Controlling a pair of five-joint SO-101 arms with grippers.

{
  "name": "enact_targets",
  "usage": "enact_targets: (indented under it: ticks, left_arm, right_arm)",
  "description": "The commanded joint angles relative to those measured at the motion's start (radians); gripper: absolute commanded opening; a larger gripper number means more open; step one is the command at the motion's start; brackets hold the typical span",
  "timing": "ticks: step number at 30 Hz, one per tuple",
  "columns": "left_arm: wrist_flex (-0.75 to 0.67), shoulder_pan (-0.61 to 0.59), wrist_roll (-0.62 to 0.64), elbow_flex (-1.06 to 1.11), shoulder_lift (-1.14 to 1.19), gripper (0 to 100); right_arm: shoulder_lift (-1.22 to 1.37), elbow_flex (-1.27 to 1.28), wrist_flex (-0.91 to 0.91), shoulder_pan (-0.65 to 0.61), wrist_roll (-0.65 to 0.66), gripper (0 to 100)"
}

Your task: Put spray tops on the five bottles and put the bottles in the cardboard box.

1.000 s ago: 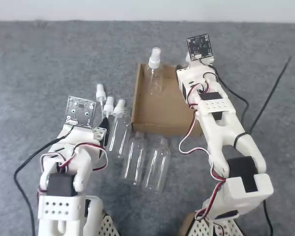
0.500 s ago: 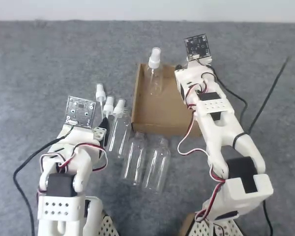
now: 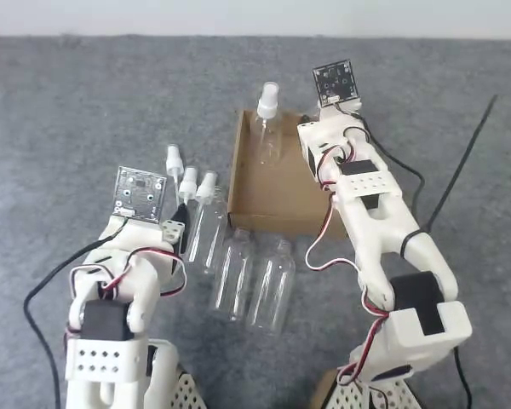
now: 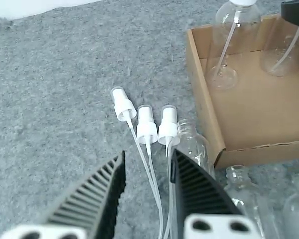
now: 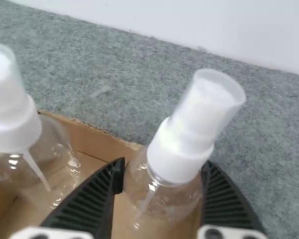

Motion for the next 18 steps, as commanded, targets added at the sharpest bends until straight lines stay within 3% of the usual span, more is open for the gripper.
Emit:
enact_targets:
  ticks: [1,8,18]
  left_arm:
    - [-0.015,-0.002,-0.008,-0.056,0.009,14]
    - [-0.015,-0.002,-0.008,-0.056,0.012,14]
    - [-0.015,-0.002,-0.008,-0.054,0.014,14]
  right_arm:
    - [-0.016,-0.072,0.005,-0.007,0.011,16.7]
    - [-0.016,-0.072,0.010,-0.010,0.012,28.4]
    - [-0.018,-0.118,0.015,-0.010,0.012,29.3]
